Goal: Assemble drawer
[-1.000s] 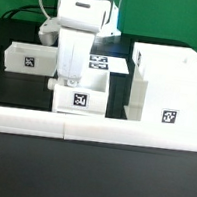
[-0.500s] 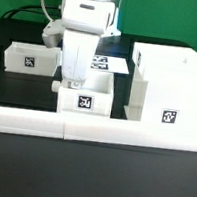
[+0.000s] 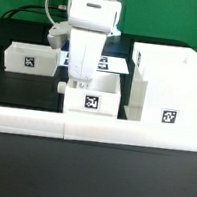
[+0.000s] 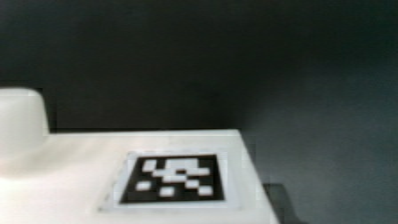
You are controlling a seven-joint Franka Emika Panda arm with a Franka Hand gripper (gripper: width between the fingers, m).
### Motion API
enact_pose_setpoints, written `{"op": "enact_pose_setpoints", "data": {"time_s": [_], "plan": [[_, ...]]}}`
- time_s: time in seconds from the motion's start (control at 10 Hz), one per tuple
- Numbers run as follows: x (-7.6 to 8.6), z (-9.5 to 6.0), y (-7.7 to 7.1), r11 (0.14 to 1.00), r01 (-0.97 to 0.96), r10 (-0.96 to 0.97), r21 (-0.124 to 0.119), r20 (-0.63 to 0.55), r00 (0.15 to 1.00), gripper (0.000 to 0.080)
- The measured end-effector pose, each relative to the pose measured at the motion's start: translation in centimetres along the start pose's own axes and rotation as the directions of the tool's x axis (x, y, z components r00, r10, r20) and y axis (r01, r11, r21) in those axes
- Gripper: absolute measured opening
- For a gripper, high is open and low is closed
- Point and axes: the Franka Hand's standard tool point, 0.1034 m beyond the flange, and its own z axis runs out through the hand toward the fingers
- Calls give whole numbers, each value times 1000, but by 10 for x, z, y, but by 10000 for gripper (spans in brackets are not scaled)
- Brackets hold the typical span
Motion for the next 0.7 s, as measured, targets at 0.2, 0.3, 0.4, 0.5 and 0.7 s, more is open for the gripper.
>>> {"op": "enact_pose_setpoints", "data": {"time_s": [0.2,0.3,0.4,0.5,0.7], "plan": [[10,-1,5,1000,5,-5,-2,-4,1000,42],[13,-1,7,1000,9,-9,-7,-6,1000,42],[12,-1,7,1000,7,-8,-24,-9,1000,42],[12,0,6,1000,5,-5,-18,-8,1000,42],[14,1,6,1000,1,-1,-17,-10,1000,42]]}}
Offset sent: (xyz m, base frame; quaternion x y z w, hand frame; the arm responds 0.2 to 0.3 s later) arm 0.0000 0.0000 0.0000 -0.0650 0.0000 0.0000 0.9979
